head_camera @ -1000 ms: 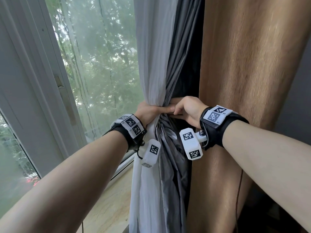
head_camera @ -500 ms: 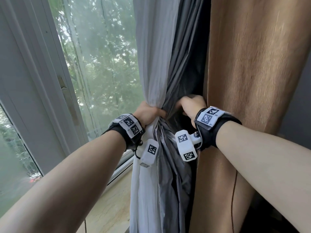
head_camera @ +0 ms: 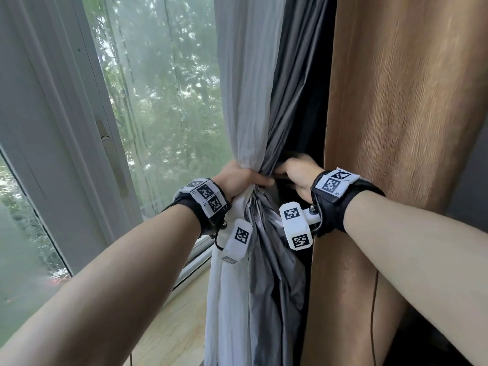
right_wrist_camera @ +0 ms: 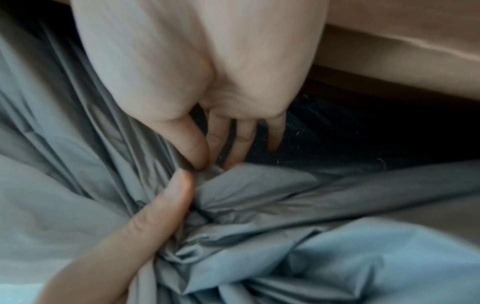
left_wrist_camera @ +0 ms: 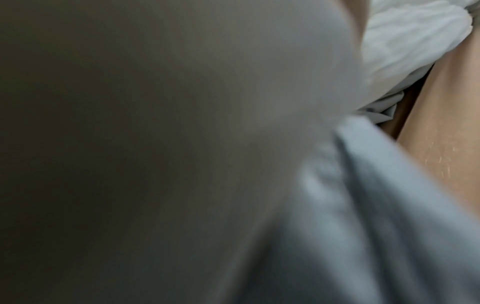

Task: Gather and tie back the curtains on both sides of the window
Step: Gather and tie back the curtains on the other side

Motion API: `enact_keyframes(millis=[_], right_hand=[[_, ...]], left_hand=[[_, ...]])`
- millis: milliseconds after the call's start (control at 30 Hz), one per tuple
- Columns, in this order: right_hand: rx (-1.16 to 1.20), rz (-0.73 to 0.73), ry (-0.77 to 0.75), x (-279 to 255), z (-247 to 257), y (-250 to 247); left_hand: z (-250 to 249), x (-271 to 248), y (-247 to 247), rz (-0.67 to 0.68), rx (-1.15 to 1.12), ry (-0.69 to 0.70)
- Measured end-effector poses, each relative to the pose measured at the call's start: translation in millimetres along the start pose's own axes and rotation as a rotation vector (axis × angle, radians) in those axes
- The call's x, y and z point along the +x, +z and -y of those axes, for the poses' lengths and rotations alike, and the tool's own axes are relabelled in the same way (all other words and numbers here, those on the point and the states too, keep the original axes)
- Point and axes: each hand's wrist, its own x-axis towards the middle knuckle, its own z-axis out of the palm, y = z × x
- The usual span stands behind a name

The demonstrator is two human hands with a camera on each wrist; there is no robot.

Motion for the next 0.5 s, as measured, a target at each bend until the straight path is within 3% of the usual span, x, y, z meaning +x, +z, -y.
enact_keyframes(millis=[433,500], right_hand=[[-0.01,0.12,-0.012,-22.1,24.2,-14.2],[-0.065,0.063,-0.007,-21.2,24.3,-17.3]], left_hand=[[0.6,4.4,0.5,-0.049,0.067,-0.013],[-0.5,2.5,2.0,-0.068,0.081,-0.055]])
